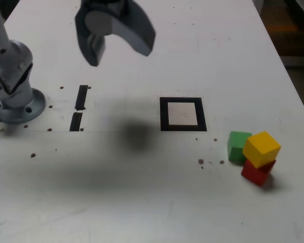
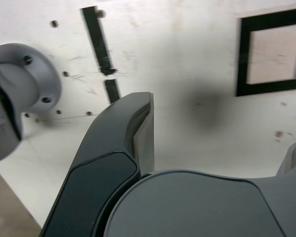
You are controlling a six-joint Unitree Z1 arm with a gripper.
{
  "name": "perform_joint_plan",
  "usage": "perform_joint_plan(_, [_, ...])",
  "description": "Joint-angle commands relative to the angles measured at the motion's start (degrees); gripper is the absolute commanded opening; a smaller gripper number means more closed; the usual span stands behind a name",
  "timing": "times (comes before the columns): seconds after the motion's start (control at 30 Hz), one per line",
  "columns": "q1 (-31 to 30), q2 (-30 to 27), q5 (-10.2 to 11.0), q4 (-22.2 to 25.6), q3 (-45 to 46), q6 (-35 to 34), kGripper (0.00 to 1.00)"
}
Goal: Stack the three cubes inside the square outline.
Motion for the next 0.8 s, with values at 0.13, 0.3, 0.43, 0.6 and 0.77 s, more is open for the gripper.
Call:
perform_joint_plan(0.13, [-6.56, 9.12, 1.59, 6.02, -16.36, -1.2, 1.0])
perform_joint_plan(0.3, [-10.31, 18.26, 1.42, 10.67, -30.84, -1.27, 1.0])
perform_joint_plan(0.43, [-11.64, 23.78, 0.2, 11.53, -38.57, -1.46, 1.0])
perform_joint_plan(0.6, [-12.38, 27.06, -0.12, 11.64, -43.27, -2.42, 1.0])
perform_joint_plan(0.77, [-12.74, 27.99, -0.01, 11.74, -44.7, -2.62, 1.0])
